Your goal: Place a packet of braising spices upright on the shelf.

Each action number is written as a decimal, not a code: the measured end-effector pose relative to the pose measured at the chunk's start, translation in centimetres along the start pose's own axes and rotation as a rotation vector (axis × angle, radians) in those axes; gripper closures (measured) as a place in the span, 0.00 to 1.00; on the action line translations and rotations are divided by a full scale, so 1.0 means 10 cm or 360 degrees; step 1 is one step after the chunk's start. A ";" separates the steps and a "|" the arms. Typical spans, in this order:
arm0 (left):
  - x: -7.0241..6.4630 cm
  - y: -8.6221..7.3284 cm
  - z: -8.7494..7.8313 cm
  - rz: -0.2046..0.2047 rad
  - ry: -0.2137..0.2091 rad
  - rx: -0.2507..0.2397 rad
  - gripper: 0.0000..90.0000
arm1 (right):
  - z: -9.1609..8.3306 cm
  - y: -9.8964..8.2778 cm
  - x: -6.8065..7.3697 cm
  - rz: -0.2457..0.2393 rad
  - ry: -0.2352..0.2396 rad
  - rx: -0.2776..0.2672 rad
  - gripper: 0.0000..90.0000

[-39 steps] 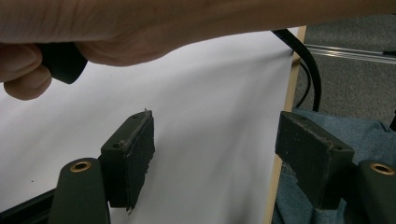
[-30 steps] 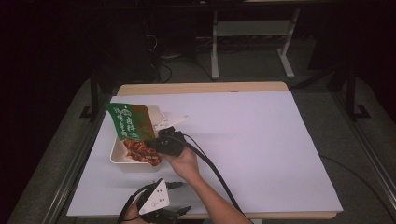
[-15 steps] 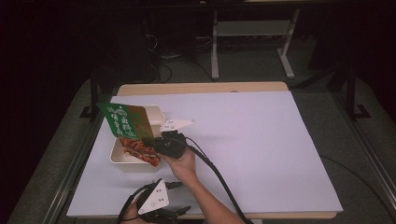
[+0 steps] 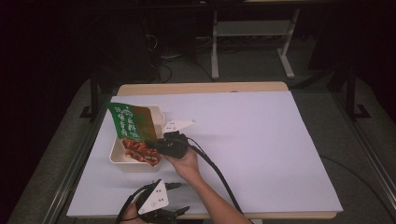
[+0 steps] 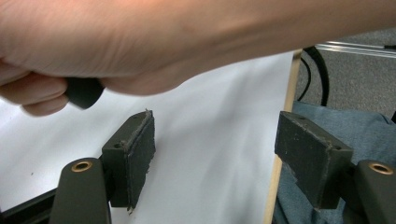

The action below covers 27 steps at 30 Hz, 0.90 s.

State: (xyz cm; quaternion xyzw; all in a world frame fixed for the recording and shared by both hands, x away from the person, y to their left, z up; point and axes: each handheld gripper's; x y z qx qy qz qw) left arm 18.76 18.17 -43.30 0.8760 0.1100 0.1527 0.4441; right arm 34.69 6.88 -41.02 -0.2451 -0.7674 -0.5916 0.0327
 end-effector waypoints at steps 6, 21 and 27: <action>0.04 -0.04 0.02 -0.0017 0.0006 0.0024 0.31 | -0.01 -0.04 -0.01 -0.0019 0.0009 0.0055 1.00; 0.06 -0.05 0.03 -0.0018 0.0016 0.0032 0.30 | -0.20 0.00 -0.06 0.0012 -0.0030 0.0128 0.75; 0.07 -0.04 0.04 -0.0027 0.0023 0.0033 0.29 | -0.37 0.05 -0.09 0.0028 -0.0045 0.0153 0.62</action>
Point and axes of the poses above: each handheld gripper's, and its own axes: z roughly forward along the jaws, y roughly out of its top, x roughly to its left, and after that the axes turned 4 degrees about z, right-handed
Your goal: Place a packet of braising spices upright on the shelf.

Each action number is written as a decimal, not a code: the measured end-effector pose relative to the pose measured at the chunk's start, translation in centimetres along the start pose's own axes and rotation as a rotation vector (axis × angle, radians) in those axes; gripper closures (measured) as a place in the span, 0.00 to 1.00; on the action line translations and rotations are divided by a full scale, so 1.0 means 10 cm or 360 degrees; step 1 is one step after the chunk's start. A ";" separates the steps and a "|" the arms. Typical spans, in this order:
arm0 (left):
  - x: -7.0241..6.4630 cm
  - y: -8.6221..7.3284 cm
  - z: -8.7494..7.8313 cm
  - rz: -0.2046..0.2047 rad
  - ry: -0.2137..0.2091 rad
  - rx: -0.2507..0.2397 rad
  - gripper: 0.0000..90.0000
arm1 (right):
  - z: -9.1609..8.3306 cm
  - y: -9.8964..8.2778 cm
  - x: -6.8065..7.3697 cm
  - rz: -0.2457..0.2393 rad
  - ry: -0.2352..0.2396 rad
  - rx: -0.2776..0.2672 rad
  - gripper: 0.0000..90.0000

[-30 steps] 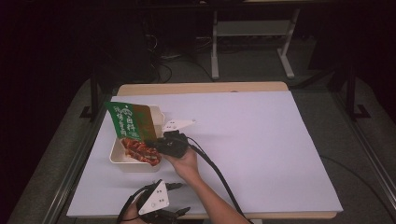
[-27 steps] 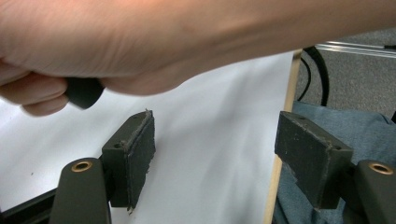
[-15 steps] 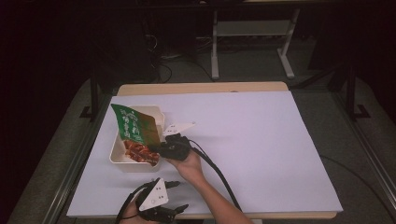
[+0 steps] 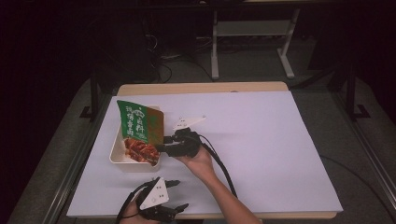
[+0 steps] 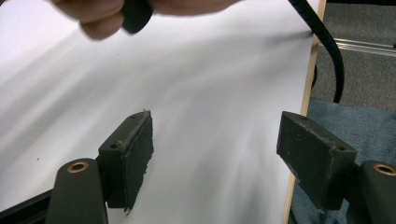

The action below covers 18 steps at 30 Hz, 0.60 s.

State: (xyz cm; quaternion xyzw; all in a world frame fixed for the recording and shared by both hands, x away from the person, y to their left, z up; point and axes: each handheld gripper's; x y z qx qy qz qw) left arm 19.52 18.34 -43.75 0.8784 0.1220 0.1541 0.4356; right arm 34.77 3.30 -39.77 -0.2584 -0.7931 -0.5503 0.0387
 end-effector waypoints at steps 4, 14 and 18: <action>0.01 0.00 0.00 -0.0002 0.0005 0.0002 0.29 | -0.11 0.01 -0.01 -0.0009 0.0001 0.0004 0.58; 0.04 -0.01 0.01 -0.0015 0.0017 0.0019 0.28 | -0.38 -0.01 -0.04 -0.0015 -0.0023 0.0000 0.54; 0.05 -0.01 0.00 -0.0032 0.0024 0.0012 0.28 | -0.48 -0.03 -0.06 -0.0013 -0.0034 -0.0006 0.52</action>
Point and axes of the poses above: each handheld gripper's, and its own axes: z roughly forward along the jaws, y roughly out of its top, x roughly to its left, and after that the axes turned 4 degrees about z, right-handed
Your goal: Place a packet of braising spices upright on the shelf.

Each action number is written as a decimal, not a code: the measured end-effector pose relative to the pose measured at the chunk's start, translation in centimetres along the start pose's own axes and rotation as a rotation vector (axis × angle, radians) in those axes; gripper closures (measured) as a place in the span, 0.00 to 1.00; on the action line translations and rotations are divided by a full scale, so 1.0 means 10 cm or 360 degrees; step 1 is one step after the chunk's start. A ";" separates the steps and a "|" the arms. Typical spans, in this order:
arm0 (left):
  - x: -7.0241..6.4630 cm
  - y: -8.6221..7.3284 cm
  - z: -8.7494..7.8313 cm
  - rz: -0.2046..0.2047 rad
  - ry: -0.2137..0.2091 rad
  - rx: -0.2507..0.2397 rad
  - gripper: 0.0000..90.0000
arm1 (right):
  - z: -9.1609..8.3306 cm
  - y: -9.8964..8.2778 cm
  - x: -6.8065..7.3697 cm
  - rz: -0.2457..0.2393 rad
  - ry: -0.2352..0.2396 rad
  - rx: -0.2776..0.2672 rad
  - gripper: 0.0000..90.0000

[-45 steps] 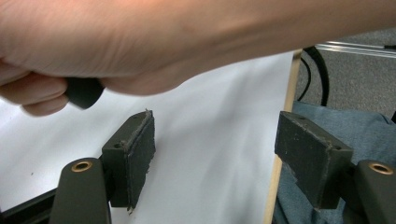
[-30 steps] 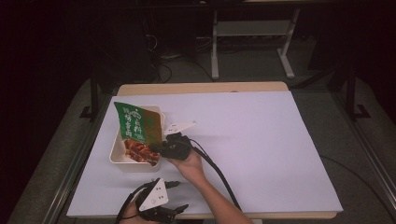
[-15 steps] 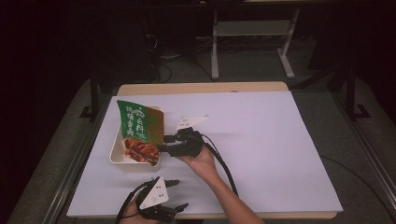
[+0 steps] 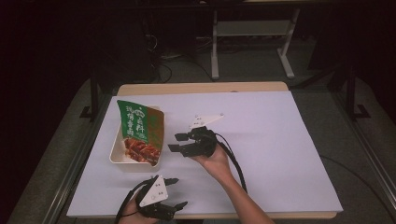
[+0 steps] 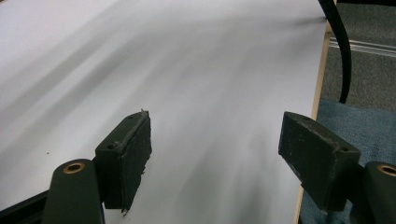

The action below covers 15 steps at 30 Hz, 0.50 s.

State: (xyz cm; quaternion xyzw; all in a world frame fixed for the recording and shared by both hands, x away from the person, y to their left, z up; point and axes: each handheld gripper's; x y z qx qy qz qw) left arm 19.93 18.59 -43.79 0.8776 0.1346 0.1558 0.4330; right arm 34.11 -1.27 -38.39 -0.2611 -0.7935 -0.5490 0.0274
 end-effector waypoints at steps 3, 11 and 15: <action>0.01 0.00 0.00 -0.0009 0.0003 -0.0001 0.28 | -0.06 -0.02 -0.02 -0.0001 -0.0015 0.0017 0.51; 0.01 -0.01 0.01 -0.0020 0.0006 -0.0007 0.28 | -0.25 -0.13 -0.07 0.0000 -0.0060 0.0025 0.51; 0.02 -0.01 0.01 -0.0024 0.0007 -0.0007 0.27 | -0.35 -0.19 -0.10 0.0023 -0.0094 0.0050 0.50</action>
Point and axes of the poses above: each handheld gripper's, and its own axes: z roughly forward along the jaws, y roughly out of its top, x roughly to its left, and after that the axes turned 4 degrees about z, right-handed
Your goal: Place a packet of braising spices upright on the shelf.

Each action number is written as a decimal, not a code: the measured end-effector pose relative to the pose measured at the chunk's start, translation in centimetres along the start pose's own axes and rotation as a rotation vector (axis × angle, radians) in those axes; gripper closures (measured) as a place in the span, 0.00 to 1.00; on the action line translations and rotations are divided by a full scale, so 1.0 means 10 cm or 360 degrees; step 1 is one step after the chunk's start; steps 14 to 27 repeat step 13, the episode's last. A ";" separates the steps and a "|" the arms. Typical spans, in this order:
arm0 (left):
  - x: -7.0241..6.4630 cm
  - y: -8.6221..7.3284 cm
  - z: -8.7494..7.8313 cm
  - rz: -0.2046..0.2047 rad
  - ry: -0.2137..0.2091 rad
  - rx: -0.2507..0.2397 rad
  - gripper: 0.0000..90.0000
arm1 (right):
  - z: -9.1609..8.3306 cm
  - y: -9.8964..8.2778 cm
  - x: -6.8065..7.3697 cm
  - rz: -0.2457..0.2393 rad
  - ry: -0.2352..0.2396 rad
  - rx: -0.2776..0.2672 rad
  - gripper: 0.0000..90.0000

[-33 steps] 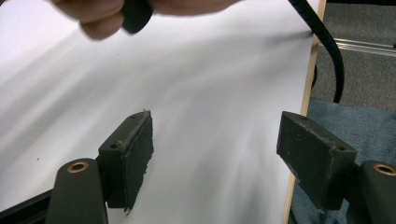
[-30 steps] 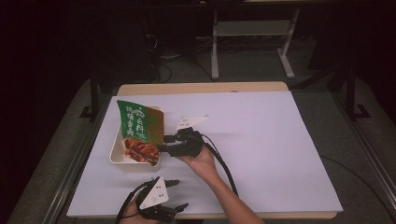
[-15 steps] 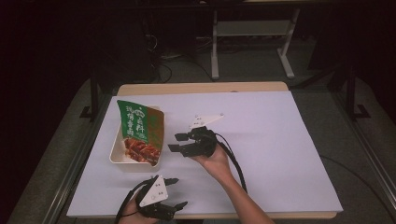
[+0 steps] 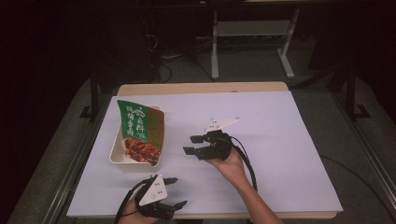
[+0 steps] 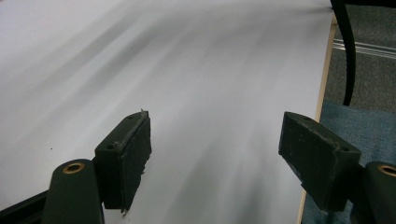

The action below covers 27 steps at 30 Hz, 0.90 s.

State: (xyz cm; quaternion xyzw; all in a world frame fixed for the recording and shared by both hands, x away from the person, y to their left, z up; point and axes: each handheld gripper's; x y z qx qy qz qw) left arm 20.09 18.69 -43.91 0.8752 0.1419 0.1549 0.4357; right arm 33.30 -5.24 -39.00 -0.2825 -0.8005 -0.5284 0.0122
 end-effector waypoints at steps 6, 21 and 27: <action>0.01 0.00 -0.01 0.0011 0.0000 0.0014 0.27 | -0.14 -0.12 -0.05 0.0034 -0.0039 -0.0005 0.49; 0.01 0.00 -0.01 0.0016 0.0006 0.0013 0.26 | -0.27 -0.30 -0.08 0.0082 -0.0078 0.0003 0.46; 0.01 0.00 -0.01 0.0016 0.0006 0.0013 0.26 | -0.27 -0.30 -0.08 0.0082 -0.0078 0.0003 0.46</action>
Point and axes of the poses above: each handheld gripper's, and its own axes: z roughly forward along the jaws, y roughly out of its top, x roughly to its left, and after that the axes turned 4 degrees about z, right-handed
